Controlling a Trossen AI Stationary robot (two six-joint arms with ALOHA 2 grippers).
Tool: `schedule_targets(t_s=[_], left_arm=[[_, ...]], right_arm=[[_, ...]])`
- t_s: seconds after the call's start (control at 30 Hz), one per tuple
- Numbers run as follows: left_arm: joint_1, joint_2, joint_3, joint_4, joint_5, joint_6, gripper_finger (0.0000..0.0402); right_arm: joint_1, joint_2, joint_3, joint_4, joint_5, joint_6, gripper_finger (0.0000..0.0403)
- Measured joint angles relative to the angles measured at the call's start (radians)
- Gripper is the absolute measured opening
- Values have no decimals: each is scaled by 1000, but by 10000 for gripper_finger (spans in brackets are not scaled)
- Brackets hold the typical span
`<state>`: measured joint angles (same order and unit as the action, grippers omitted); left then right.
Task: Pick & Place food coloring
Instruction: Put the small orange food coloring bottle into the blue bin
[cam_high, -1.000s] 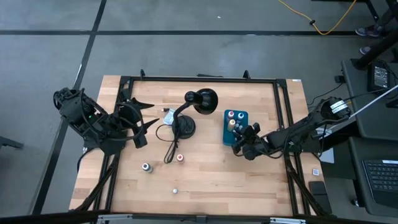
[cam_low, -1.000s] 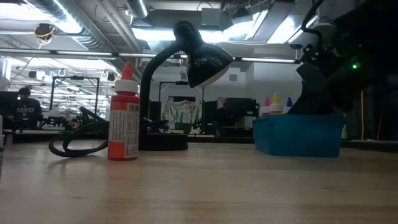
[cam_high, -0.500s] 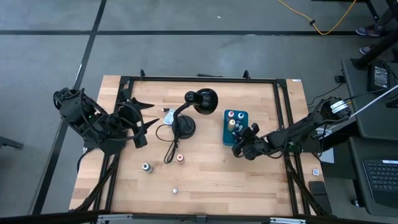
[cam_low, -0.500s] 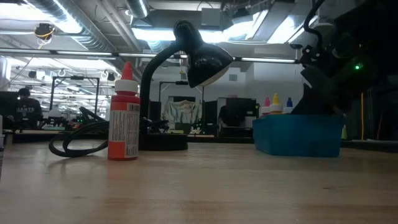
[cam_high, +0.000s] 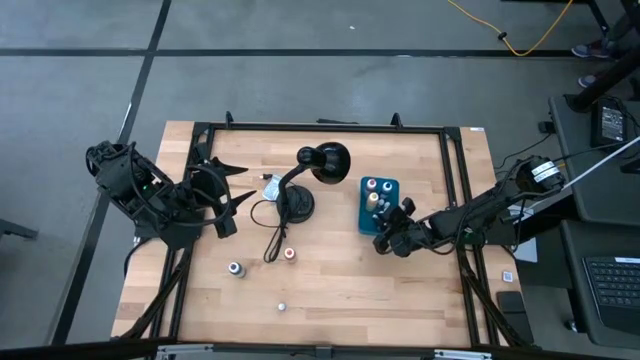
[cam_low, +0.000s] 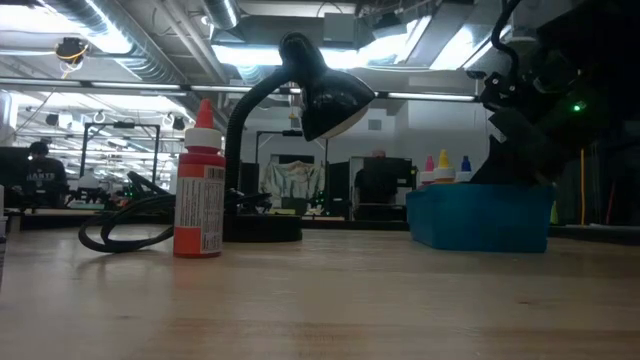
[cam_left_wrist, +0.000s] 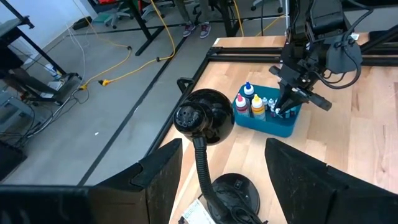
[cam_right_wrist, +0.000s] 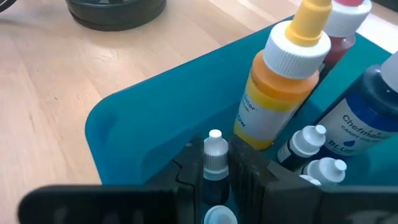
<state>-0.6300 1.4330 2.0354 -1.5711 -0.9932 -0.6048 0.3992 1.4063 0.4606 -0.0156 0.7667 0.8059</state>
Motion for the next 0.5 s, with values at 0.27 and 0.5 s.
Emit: schedule_targets(t_s=[0.27, 0.5], left_arm=[[0, 0, 0, 0, 10, 9, 224], [0, 0, 0, 0, 11, 9, 224]], right_arm=[[0, 0, 0, 1, -22, 2, 62], [0, 0, 0, -1, -25, 4, 83]])
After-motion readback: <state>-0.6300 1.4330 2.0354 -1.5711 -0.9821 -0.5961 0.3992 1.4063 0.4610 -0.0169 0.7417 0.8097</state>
